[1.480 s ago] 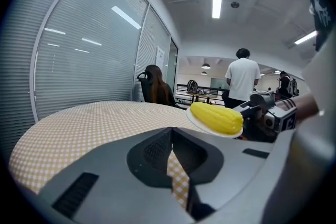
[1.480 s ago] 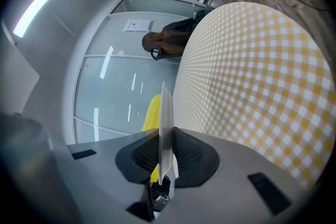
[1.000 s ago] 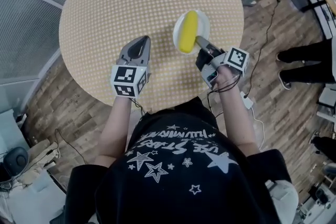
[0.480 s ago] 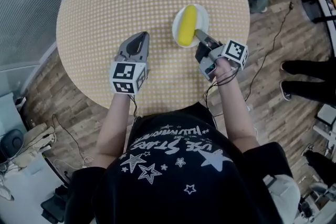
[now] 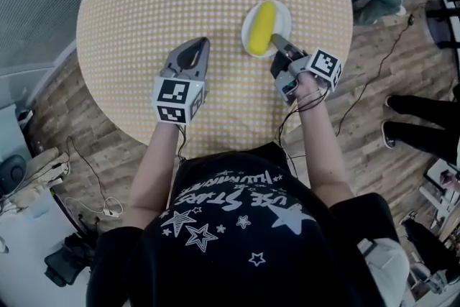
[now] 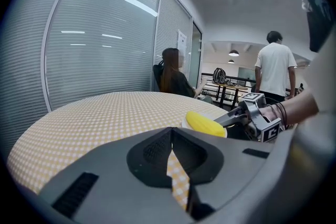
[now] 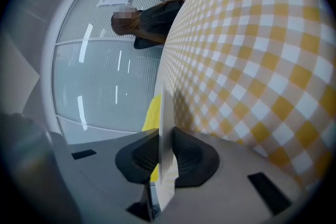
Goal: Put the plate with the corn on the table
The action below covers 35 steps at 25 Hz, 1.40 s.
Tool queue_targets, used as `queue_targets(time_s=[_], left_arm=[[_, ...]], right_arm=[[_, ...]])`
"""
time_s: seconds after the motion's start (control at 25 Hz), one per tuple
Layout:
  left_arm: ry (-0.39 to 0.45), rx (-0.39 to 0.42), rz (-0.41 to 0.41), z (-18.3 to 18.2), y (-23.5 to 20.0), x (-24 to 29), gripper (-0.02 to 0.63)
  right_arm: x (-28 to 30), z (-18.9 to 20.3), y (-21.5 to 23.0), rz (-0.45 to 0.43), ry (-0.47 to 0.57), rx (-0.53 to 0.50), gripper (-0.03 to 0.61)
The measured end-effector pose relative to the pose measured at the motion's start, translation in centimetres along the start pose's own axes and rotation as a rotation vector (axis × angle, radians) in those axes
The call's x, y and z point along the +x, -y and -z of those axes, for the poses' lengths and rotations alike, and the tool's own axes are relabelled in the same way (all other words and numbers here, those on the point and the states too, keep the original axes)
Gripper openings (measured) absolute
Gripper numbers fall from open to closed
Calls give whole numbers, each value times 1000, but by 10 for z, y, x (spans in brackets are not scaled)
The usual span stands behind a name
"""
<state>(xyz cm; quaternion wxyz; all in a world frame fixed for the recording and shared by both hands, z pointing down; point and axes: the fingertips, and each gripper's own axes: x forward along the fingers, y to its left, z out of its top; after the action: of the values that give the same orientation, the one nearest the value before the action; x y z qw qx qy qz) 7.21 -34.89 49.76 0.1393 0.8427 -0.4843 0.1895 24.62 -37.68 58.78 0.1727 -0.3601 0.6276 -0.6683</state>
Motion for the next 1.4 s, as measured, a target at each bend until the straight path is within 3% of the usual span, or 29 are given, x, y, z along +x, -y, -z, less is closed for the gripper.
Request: queue_targets(time_s=[0.6, 0.88, 1.2, 1.4], left_arm=[[-21, -24, -30, 7, 2, 3, 8], [-19, -30, -38, 8, -1, -4, 8], [-4, -34, -36, 9, -5, -18, 8], [5, -41, -28, 8, -8, -21, 8]], right_arm=[[11, -7, 13, 164, -17, -108, 51], [13, -7, 6, 169, -17, -154, 52], [7, -2, 8, 365, -23, -357, 64], [-3, -3, 15, 400, -15, -370, 77]])
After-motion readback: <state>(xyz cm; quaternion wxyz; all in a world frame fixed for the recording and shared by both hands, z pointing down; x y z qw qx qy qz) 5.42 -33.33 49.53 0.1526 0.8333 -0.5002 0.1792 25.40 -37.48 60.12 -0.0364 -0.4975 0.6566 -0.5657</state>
